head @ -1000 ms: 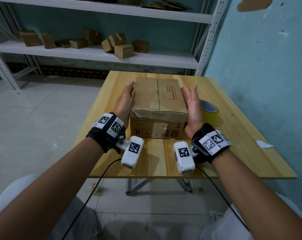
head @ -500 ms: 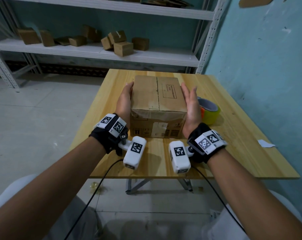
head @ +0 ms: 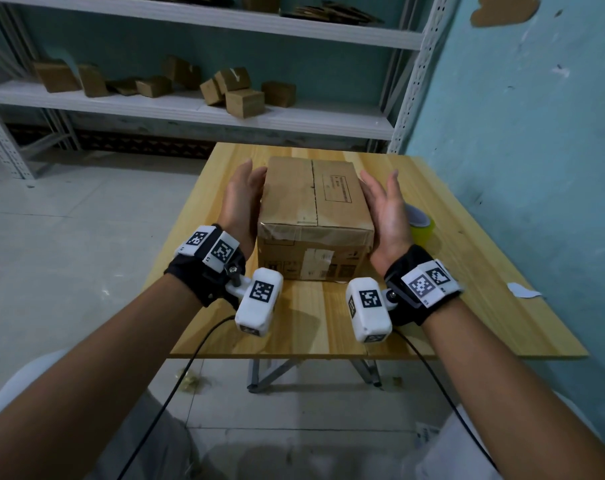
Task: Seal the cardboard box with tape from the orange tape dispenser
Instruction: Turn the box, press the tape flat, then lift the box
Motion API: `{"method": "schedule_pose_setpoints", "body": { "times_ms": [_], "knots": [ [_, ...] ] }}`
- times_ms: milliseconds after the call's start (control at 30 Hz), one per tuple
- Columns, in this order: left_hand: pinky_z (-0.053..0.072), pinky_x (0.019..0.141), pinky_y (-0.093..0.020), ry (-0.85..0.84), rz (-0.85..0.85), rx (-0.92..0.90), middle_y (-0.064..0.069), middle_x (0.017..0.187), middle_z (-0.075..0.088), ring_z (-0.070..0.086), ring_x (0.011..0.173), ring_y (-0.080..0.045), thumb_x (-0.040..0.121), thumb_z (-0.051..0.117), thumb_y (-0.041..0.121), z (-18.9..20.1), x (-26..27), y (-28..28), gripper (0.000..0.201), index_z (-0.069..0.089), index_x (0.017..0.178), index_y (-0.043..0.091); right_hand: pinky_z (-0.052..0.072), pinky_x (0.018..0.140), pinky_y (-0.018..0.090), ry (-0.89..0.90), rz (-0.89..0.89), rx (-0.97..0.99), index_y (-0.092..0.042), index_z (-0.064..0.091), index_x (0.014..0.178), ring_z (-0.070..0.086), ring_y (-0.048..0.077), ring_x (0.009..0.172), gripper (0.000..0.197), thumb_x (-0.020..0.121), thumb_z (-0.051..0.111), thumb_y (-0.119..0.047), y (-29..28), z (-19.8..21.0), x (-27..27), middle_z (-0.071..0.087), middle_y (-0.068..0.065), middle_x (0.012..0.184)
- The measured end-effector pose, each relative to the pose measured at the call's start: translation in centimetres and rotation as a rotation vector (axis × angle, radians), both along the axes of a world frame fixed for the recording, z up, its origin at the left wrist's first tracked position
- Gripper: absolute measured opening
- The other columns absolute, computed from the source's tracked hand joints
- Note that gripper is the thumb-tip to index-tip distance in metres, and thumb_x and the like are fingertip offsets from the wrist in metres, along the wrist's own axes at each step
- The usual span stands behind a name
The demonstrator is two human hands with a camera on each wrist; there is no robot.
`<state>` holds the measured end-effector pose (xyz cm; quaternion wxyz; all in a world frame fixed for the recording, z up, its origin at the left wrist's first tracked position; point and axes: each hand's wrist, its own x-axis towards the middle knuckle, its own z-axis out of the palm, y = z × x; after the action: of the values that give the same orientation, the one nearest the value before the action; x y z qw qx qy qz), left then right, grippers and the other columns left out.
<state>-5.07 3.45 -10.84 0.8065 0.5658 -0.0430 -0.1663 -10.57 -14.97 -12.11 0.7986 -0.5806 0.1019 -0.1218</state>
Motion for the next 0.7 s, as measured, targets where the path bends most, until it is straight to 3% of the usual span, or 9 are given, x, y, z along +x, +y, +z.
{"method": "schedule_pose_setpoints", "body": {
  "times_ms": [67,167,233,300,367,467,533,600,700],
  "knots": [
    [0.049,0.08,-0.031,-0.027,0.014,0.041,-0.001,0.114,0.064,0.063,0.102,-0.016,0.1,0.029,0.046,-0.2,0.1,-0.2,0.041,0.056,0.119,0.021,0.043,0.107,0.048,0.028,-0.017,-0.021,-0.029,0.045,0.144,0.061,0.016,0.117,0.063,0.1,0.017,-0.065,0.1,-0.2,0.3,0.064,-0.008,0.123],
    [0.055,0.065,-0.025,-0.052,-0.018,0.085,0.003,0.086,0.073,0.07,0.077,-0.012,0.1,0.032,0.045,-0.8,0.4,-0.5,0.034,0.059,0.103,0.024,0.051,0.093,0.038,0.044,0.006,-0.068,-0.034,0.043,0.143,0.064,0.014,0.107,0.055,0.103,0.016,-0.06,0.4,-0.2,0.4,0.065,-0.008,0.112],
    [0.056,0.073,-0.03,-0.057,-0.036,0.122,-0.006,0.098,0.073,0.071,0.086,-0.02,0.099,0.035,0.051,-0.7,0.2,-0.4,0.043,0.059,0.115,0.019,0.052,0.088,0.034,0.042,-0.001,-0.101,-0.034,0.037,0.149,0.064,0.011,0.105,0.056,0.104,0.014,-0.057,0.4,-0.3,0.6,0.064,-0.011,0.109],
    [0.054,0.087,-0.038,-0.054,-0.03,0.163,-0.01,0.112,0.069,0.068,0.099,-0.026,0.097,0.036,0.056,-0.9,0.3,-0.4,0.047,0.056,0.123,0.022,0.049,0.1,0.04,0.052,-0.012,-0.12,-0.037,0.043,0.144,0.062,0.014,0.112,0.054,0.103,0.015,-0.058,0.6,-0.3,0.6,0.065,-0.011,0.112],
    [0.049,0.097,-0.044,-0.062,-0.004,0.201,-0.01,0.122,0.062,0.063,0.108,-0.028,0.095,0.038,0.058,-0.8,0.3,-0.5,0.05,0.049,0.132,0.026,0.049,0.102,0.041,0.057,-0.021,-0.118,-0.041,0.062,0.115,0.066,0.014,0.105,0.047,0.103,0.019,-0.058,0.6,-0.1,0.5,0.071,-0.011,0.1],
    [0.044,0.103,-0.048,-0.133,0.014,0.283,-0.007,0.136,0.05,0.053,0.119,-0.027,0.096,0.037,0.055,-0.4,0.3,-0.5,0.054,0.037,0.143,0.028,0.056,0.077,0.023,0.045,-0.085,-0.251,-0.035,0.06,0.089,0.068,0.001,0.08,0.042,0.106,0.024,-0.051,0.7,0.8,0.0,0.069,-0.013,0.083],
    [0.045,0.099,-0.038,-0.234,0.053,0.338,-0.003,0.144,0.04,0.047,0.123,-0.022,0.098,0.041,0.049,0.2,0.1,-0.3,0.053,0.03,0.146,0.031,0.055,0.069,0.021,0.011,-0.161,-0.385,-0.031,0.06,0.104,0.068,0.0,0.081,0.028,0.106,0.035,-0.043,0.6,1.2,-0.3,0.068,-0.006,0.096],
    [0.039,0.095,-0.03,-0.359,0.096,0.393,0.0,0.151,0.031,0.036,0.131,-0.016,0.095,0.051,0.043,0.7,-0.3,0.2,0.057,0.029,0.146,0.033,0.055,0.084,0.028,-0.034,-0.173,-0.519,-0.025,0.057,0.125,0.065,0.01,0.105,0.029,0.101,0.051,-0.039,-0.1,1.2,-0.6,0.064,0.003,0.121],
    [0.037,0.094,-0.024,-0.621,0.068,0.575,0.006,0.155,0.022,0.026,0.129,-0.006,0.087,0.065,0.038,1.0,-1.5,0.6,0.064,0.035,0.143,0.032,0.042,0.1,0.022,-0.107,-0.098,-0.764,-0.027,0.05,0.139,0.045,0.007,0.127,0.051,0.092,0.067,-0.038,-0.4,1.2,-1.6,0.045,-0.007,0.142]
  ]
}}
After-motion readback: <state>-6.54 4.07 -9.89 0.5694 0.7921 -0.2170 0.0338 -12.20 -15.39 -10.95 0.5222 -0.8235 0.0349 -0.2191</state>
